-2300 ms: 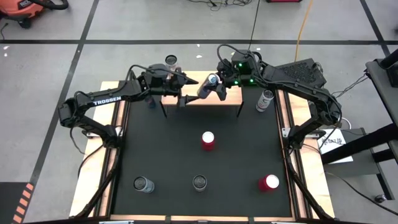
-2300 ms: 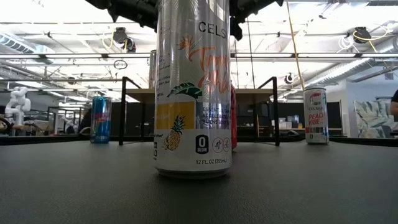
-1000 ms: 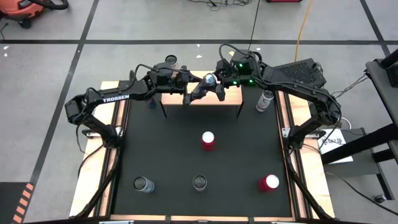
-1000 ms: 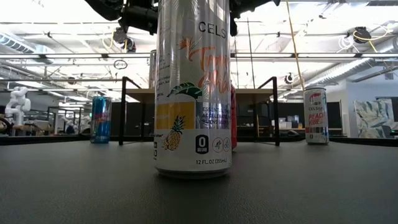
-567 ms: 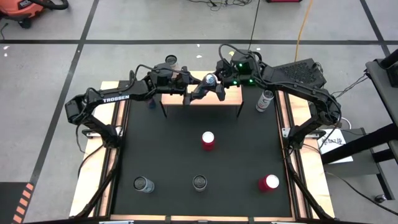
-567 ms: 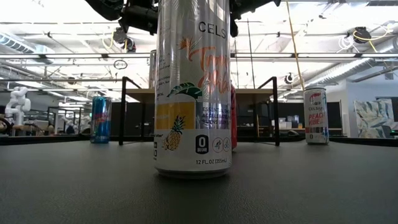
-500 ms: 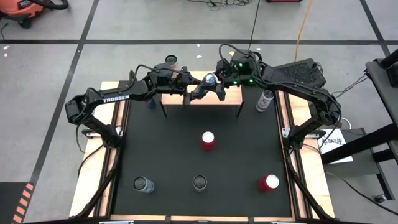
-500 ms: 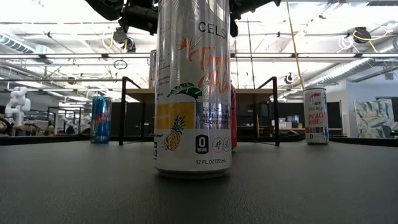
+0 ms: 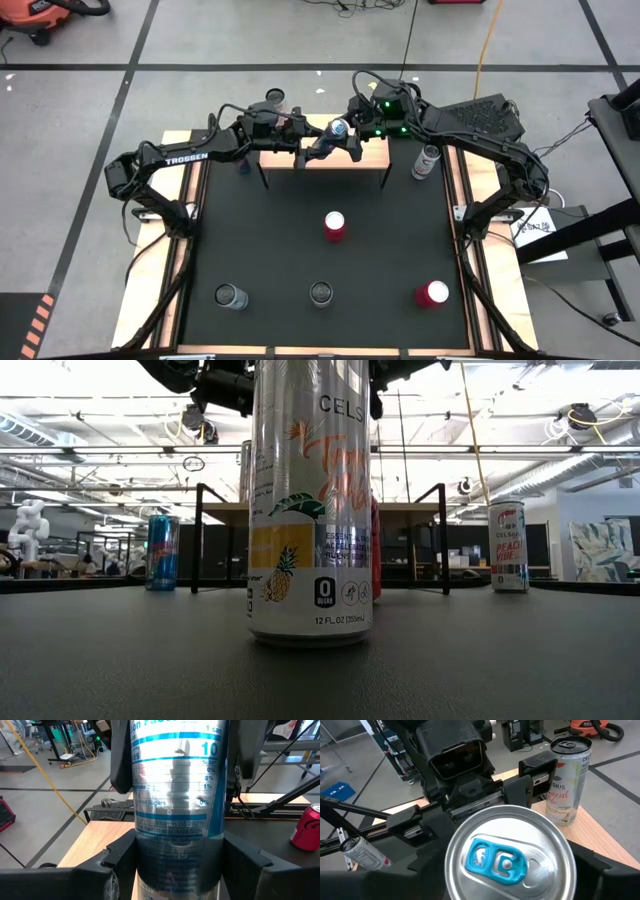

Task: Place canned beverage on shelf
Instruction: Put the right blue soda can on the shelf

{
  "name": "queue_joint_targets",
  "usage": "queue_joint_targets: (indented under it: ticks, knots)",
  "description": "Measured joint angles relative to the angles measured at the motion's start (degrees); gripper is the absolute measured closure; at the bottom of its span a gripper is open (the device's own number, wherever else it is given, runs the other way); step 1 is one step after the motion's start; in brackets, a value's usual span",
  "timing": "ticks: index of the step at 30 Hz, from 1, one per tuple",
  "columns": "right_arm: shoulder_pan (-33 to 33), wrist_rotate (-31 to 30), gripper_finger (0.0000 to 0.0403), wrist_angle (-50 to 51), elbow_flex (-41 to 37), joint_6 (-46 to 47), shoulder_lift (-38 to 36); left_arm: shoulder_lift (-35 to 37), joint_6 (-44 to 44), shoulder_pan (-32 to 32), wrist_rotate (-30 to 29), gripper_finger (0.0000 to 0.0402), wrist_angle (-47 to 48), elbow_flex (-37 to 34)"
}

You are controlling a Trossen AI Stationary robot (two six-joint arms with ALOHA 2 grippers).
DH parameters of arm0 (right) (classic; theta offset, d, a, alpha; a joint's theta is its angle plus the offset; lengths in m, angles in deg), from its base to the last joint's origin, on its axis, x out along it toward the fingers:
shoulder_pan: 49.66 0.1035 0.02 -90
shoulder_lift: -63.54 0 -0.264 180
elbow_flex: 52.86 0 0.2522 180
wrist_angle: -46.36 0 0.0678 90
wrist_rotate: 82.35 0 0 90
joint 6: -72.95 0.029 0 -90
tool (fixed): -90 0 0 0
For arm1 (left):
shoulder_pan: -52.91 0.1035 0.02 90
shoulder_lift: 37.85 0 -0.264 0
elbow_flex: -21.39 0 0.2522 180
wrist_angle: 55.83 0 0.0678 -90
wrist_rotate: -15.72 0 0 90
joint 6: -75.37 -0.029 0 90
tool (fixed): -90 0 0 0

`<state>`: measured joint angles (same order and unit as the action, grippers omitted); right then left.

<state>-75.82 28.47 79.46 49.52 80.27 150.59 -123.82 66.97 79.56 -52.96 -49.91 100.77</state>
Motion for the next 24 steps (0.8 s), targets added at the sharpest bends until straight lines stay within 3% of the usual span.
queue_joint_targets:
  ticks: [11,24]
  knots:
    - [0.00,0.00,0.0115,-0.84,0.00,1.41,-2.14,0.00,-1.12,-0.04,-0.01,0.0179,1.26,-0.03]
    - [0.04,0.45,0.0115,2.59,0.02,2.50,-4.28,0.44,0.66,0.02,-4.57,0.0180,-9.71,-9.08]
